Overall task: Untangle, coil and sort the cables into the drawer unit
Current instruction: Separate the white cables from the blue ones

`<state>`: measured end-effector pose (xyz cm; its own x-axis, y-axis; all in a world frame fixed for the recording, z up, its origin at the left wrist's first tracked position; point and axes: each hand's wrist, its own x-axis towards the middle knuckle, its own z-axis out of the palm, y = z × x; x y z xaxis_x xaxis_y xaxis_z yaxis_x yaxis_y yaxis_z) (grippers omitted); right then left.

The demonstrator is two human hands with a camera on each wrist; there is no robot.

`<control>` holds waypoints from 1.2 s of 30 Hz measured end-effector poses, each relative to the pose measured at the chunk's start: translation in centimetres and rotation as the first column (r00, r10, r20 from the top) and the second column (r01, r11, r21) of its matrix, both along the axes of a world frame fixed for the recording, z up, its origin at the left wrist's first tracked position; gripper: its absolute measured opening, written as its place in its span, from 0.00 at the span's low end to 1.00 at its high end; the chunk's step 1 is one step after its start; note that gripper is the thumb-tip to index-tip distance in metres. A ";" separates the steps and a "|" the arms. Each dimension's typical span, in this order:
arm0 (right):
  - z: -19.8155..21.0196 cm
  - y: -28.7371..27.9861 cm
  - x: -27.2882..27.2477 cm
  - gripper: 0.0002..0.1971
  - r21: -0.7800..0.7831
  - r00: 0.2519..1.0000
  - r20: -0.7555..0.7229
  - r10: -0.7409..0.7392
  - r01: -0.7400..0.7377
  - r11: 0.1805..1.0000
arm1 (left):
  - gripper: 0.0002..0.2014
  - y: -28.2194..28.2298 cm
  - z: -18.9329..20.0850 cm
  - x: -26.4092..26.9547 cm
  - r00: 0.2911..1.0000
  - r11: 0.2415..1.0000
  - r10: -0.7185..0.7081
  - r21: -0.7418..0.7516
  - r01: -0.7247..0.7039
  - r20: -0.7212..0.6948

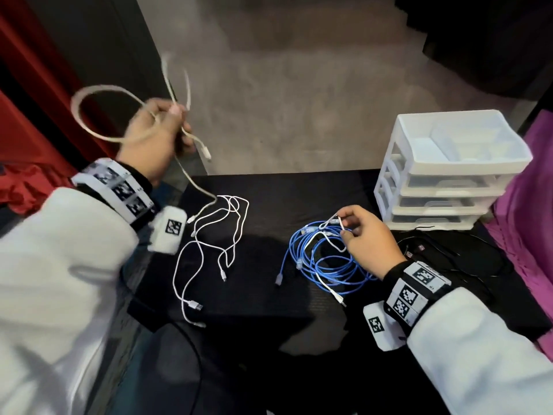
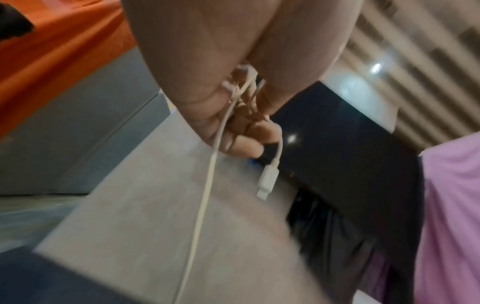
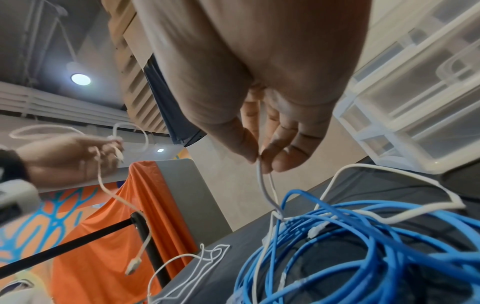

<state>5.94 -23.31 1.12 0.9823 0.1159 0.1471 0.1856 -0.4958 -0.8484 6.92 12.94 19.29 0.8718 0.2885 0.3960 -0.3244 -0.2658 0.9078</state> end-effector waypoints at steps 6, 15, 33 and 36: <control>0.0 0.3 -0.7 0.19 -0.043 0.998 -0.028 0.048 -0.049 0.998 | 0.21 1.7 -16.1 -1.3 0.713 0.592 0.174 0.651 0.476 -0.679; -1.1 -1.1 -1.2 0.19 -0.200 0.986 -0.161 -0.036 0.003 0.980 | 0.20 0.7 -19.3 -1.9 0.784 0.633 0.317 0.734 0.244 -0.534; -3.0 -2.1 -2.2 0.43 -0.386 0.927 -0.365 0.084 -0.233 0.893 | 0.18 -3.0 -20.3 -3.4 0.731 0.272 0.236 0.766 0.583 -0.640; -2.7 -1.7 -2.2 0.42 -0.378 0.927 -0.366 0.084 -0.230 0.897 | 0.18 -2.4 -20.2 -3.5 0.720 0.273 0.263 0.765 0.583 -0.642</control>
<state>3.70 -25.04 -1.59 0.9274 0.2506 -0.2776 0.0352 -0.7975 -0.6023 3.44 10.55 -0.89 0.9451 -0.0579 -0.3217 -0.0462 -0.9980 0.0442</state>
